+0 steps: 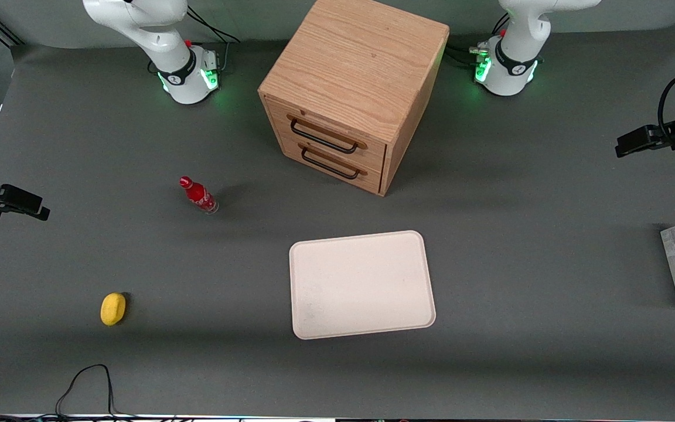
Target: Place red cookie box on tray
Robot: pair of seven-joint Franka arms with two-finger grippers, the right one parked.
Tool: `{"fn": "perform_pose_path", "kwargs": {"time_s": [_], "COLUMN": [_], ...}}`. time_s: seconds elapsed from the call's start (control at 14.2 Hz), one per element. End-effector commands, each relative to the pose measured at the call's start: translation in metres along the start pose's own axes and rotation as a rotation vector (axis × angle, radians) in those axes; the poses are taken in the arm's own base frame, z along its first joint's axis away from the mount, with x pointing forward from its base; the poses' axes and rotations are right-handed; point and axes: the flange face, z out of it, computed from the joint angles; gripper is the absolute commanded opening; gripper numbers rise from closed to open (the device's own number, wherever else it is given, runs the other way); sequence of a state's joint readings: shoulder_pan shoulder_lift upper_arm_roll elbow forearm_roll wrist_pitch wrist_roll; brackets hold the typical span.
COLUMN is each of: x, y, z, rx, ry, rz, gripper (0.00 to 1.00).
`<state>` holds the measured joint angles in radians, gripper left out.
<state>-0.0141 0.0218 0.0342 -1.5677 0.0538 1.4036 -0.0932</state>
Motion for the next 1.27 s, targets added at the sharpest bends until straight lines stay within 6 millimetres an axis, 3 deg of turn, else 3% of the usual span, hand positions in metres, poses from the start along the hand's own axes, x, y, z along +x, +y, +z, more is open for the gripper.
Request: {"fn": "perform_pose_path", "kwargs": {"time_s": [0.0,0.14,0.42,0.71,0.85,0.99,1.2], "x": [0.023,0.035,0.055,0.068,0.072,0.080,0.104], "y": [-0.032,-0.088,-0.232,-0.323,-0.346,-0.351,-0.352], "z": [-0.001,0.006,0.033,0.058,0.070,0.081,0.128], "rx": [0.053,0.018,-0.083,-0.077,-0.070,-0.054,-0.044], "ry": [0.010,0.008,0.064,0.080,0.092,0.098,0.093], "rz": [-0.014,-0.046,0.092,0.099,0.120,0.118,0.127], "gripper": [1.00,1.00,1.00,1.00,1.00,1.00,1.00]}}
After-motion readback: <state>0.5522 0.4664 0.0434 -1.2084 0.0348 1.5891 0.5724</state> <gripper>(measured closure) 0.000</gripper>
